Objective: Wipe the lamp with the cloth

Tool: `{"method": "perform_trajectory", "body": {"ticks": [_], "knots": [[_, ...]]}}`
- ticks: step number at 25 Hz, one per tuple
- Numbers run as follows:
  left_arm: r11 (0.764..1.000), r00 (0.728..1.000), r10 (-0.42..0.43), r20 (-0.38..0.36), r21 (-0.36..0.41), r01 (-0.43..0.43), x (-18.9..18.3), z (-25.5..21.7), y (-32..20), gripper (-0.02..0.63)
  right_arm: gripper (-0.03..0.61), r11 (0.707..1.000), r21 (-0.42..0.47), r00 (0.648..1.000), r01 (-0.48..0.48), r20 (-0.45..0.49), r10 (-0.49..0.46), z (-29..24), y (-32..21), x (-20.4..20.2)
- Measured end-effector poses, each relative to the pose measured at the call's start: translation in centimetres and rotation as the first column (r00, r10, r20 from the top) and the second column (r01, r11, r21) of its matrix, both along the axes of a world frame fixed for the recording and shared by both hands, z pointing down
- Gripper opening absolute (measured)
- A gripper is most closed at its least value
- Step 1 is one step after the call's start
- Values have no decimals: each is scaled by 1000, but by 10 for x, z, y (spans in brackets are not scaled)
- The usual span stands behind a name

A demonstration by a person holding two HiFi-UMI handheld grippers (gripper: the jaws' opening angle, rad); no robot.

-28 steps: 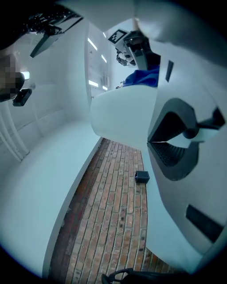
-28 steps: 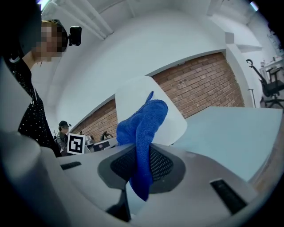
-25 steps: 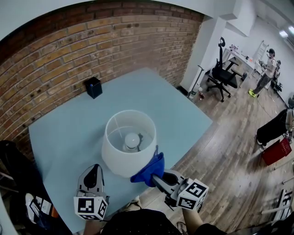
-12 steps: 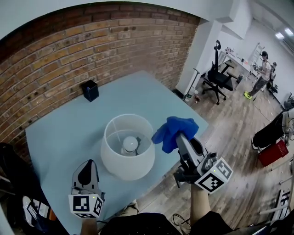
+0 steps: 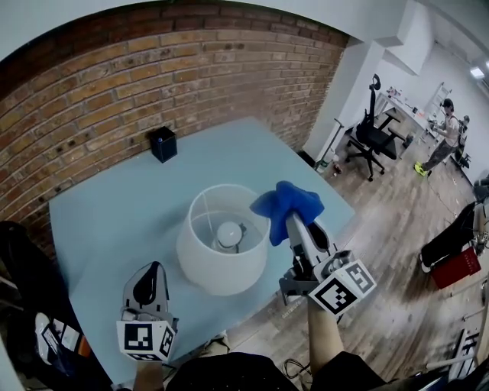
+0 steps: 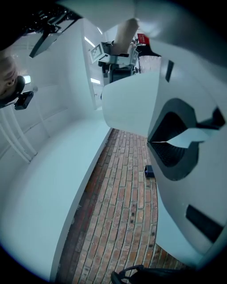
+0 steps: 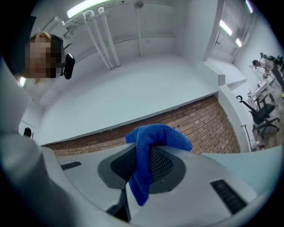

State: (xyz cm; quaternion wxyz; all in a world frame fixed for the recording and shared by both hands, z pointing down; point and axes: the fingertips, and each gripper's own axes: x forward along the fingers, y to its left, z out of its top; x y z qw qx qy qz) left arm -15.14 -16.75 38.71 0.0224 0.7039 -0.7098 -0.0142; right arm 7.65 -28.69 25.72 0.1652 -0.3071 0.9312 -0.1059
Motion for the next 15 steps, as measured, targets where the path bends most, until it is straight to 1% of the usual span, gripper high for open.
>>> {"method": "perform_trajectory", "body": {"ticks": [3, 8, 15], "knots": [[1000, 1000, 2, -3, -7, -2, 2, 2, 1, 9, 60, 999, -37, 1000, -9, 2, 9, 14, -3, 3], [1000, 1000, 4, 2, -16, -4, 6, 4, 6, 9, 60, 996, -84, 999, -38, -31, 36, 41, -5, 9], [999, 1000, 0, 3, -34, 0, 4, 10, 5, 8, 60, 984, -152, 989, -88, -135, 67, 92, -14, 14]]}}
